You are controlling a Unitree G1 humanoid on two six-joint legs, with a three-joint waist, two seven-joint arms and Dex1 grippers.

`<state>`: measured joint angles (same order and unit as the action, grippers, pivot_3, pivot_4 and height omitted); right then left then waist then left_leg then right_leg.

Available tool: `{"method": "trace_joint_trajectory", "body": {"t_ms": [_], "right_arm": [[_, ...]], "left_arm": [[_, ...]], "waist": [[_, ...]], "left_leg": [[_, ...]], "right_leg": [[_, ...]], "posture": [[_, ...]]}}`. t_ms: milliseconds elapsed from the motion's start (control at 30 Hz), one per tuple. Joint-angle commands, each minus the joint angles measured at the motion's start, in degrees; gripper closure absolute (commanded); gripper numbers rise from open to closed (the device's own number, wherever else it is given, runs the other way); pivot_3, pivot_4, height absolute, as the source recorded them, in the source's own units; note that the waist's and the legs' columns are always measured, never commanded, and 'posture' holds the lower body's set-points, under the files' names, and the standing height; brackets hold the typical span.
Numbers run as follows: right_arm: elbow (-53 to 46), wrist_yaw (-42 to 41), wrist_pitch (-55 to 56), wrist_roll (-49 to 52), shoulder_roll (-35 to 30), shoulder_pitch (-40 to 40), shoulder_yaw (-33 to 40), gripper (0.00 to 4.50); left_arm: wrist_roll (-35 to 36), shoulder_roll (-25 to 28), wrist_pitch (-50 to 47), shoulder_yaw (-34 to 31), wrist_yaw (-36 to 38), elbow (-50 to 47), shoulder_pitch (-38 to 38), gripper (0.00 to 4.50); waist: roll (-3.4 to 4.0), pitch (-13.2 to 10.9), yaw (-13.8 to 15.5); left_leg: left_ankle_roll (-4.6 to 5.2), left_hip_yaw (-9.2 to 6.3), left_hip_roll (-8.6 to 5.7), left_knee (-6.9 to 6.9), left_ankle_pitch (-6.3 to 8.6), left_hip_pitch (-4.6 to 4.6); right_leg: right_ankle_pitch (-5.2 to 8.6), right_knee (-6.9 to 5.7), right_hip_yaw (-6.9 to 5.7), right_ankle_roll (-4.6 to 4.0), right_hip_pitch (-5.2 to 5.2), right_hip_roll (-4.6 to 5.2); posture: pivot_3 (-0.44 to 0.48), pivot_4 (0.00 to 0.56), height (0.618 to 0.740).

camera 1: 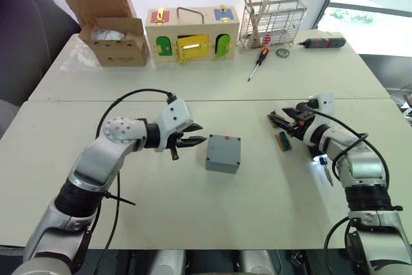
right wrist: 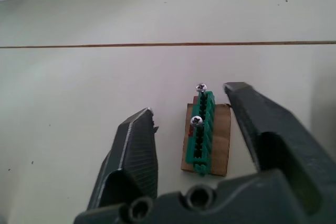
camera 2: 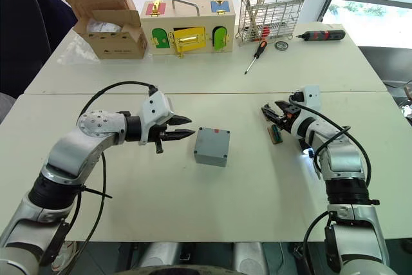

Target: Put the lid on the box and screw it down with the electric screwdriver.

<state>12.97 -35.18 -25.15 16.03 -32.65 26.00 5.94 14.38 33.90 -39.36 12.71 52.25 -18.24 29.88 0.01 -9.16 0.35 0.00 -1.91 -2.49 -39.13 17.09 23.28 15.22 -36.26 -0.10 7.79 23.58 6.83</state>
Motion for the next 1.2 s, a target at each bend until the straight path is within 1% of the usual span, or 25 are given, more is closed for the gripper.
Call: {"method": "trace_joint_trajectory", "body": {"t_ms": [33,67,333,600,833,900,1033,1100,1200], "right_arm": [[-0.58,-0.4,1.19,-0.58,0.02,1.37,0.11,3.96],[-0.54,-0.47,1.1,-0.75,0.02,1.39,-0.07,4.47],[-1.01,-0.26,0.91,-1.28,0.1,1.53,0.29,4.47],[-6.66,1.04,-2.07,0.48,-0.54,1.71,2.65,4.47],[-14.79,1.01,-6.61,2.93,-1.59,2.45,4.1,4.47],[-18.86,-1.81,-8.31,5.27,-2.66,1.75,3.99,4.47],[-29.86,-8.36,-14.67,13.39,-4.91,-1.7,2.68,4.47],[-33.83,-9.9,-16.96,15.78,-5.59,-3.35,1.42,4.47],[-36.43,-9.76,-18.25,16.52,-4.8,-5.3,-0.97,4.47]], "left_arm": [[0.22,0.54,0.68,-0.2,-0.29,-1.97,0.33,2.97],[0.2,0.51,0.73,-0.2,-0.33,-1.97,0.33,2.97],[0.22,0.44,0.97,-0.33,-0.46,-1.8,0.37,2.97],[0.25,0.39,1.1,-0.37,-0.65,-1.6,0.15,2.97],[0.21,0.13,1.57,-0.16,-0.55,-0.85,0.5,2.97],[0.54,0.31,1.53,-0.35,-0.15,-0.84,0.61,2.97],[1.79,2.03,1.11,-1.02,2.02,-1.61,-0.29,2.97],[2.53,3.04,0.75,-1.33,2.73,-1.91,-1.25,2.97],[3.54,4.13,0.02,-1.55,3.31,-3.23,-2.57,2.97]], "waist": [[0.0,0.0,-0.03],[0.0,0.0,-0.04],[0.0,0.0,-0.06],[0.0,0.0,-0.06],[0.0,0.0,-0.03],[0.01,0.0,0.07],[0.01,0.0,0.11],[0.0,0.0,0.05],[0.0,-0.01,0.07]], "left_leg": [[0.0,0.0,0.0,0.0,0.0,0.0],[0.0,0.0,0.0,0.0,0.0,0.0],[0.0,0.0,0.0,0.0,0.0,0.0],[0.0,-0.01,0.0,0.0,0.0,0.0],[0.0,-0.01,0.0,0.0,0.0,0.0],[0.0,-0.01,0.0,0.0,0.0,0.0],[0.02,-0.03,0.02,0.01,0.01,0.01],[0.03,-0.04,0.02,0.0,0.02,0.01],[0.04,-0.03,0.03,0.0,0.02,0.01]], "right_leg": [[0.0,0.0,0.0,0.0,0.0,0.0],[0.0,0.0,0.0,0.0,0.0,0.0],[0.0,0.0,0.0,0.0,0.0,0.0],[0.0,0.0,0.0,0.0,0.0,0.0],[0.0,0.0,0.0,0.0,0.0,0.0],[0.0,0.0,0.0,0.0,0.0,0.0],[0.0,0.0,-0.01,0.0,0.0,0.0],[0.0,0.0,-0.01,0.0,0.0,0.0],[0.0,0.0,0.0,0.0,0.0,0.0]], "posture": [[0.0,0.15,0.73],[0.0,0.15,0.73],[0.0,0.15,0.73],[0.0,0.15,0.73],[0.0,0.15,0.73],[0.0,0.15,0.73],[0.0,0.15,0.73],[0.0,0.15,0.73],[0.0,0.15,0.73]]}}
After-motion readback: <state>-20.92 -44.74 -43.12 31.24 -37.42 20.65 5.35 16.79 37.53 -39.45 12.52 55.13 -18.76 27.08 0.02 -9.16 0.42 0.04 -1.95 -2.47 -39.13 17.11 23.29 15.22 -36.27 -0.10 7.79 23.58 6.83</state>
